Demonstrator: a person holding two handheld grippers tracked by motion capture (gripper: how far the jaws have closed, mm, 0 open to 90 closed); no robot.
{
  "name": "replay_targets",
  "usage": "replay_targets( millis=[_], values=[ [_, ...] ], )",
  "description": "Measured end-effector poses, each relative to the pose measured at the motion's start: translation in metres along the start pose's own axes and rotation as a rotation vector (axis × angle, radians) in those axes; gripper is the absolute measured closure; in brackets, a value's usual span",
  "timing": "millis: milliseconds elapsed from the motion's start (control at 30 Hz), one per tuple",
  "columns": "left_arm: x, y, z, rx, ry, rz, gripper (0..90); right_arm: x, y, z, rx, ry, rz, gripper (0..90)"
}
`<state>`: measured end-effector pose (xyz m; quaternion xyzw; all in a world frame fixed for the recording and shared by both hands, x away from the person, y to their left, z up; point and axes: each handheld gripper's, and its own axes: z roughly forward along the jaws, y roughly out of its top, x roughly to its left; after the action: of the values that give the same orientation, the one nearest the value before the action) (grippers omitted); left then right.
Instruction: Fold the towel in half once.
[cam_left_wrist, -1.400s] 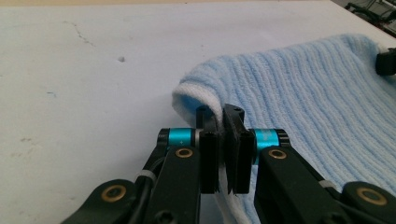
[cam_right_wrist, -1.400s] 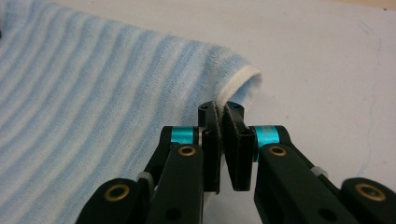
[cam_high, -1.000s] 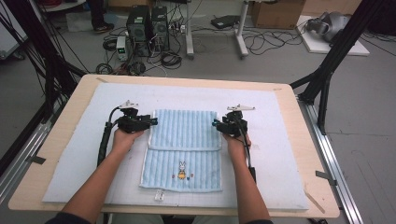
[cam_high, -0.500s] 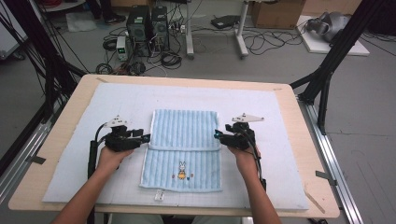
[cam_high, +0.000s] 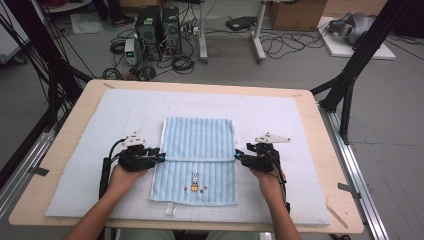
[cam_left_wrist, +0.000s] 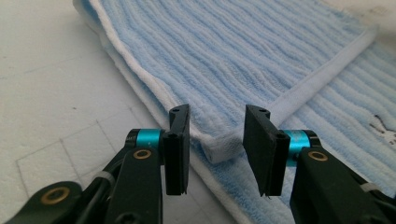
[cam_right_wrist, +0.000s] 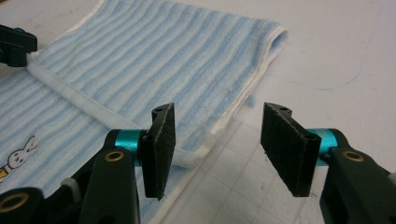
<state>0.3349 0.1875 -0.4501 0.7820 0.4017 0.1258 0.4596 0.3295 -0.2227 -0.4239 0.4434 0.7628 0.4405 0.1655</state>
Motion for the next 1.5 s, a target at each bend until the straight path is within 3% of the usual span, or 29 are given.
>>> replay_targets(
  millis=[133,233,467,667,767,900,933,1000,1033,1100,1167,1200,1500],
  values=[
    [-0.001,0.000,0.002,0.020,0.013,0.005,70.7,0.002,0.000,0.000,0.001,0.001,0.000,44.4],
    [-0.005,0.001,0.004,0.040,0.023,0.035,79.3,0.005,0.000,0.003,0.018,0.003,-0.015,46.3],
    [-0.005,0.001,0.001,0.006,0.007,0.028,83.6,0.016,-0.003,0.021,0.099,0.034,-0.065,56.7],
    [-0.003,0.002,-0.004,-0.024,-0.008,0.026,83.6,0.016,-0.006,0.027,0.129,0.038,-0.073,84.0],
    [-0.003,0.003,-0.006,-0.043,-0.013,0.018,83.7,0.015,-0.005,0.024,0.116,0.046,-0.071,89.1],
    [-0.003,0.003,-0.008,-0.058,-0.019,0.016,83.8,0.016,-0.004,0.021,0.096,0.049,-0.072,89.1],
    [-0.003,0.004,-0.008,-0.061,-0.023,0.013,83.9,0.016,-0.004,0.021,0.091,0.059,-0.071,85.6],
    [-0.002,0.003,-0.009,-0.065,-0.026,0.012,83.8,0.017,-0.003,0.021,0.101,0.054,-0.059,67.7],
    [-0.002,0.003,-0.009,-0.064,-0.028,0.011,83.8,0.019,-0.004,0.022,0.128,0.033,-0.071,66.1],
    [-0.002,0.003,-0.008,-0.064,-0.026,0.010,83.8,0.020,-0.007,0.028,0.164,0.022,-0.096,67.9],
    [-0.002,0.003,-0.009,-0.063,-0.028,0.012,83.8,0.021,-0.006,0.027,0.160,0.028,-0.107,79.7],
    [-0.002,0.003,-0.009,-0.065,-0.031,0.010,83.8,0.021,-0.006,0.027,0.159,0.029,-0.111,81.4],
    [-0.003,0.006,-0.016,-0.104,-0.058,0.002,83.8,0.024,-0.002,0.018,0.125,0.026,-0.122,82.1]
  ],
)
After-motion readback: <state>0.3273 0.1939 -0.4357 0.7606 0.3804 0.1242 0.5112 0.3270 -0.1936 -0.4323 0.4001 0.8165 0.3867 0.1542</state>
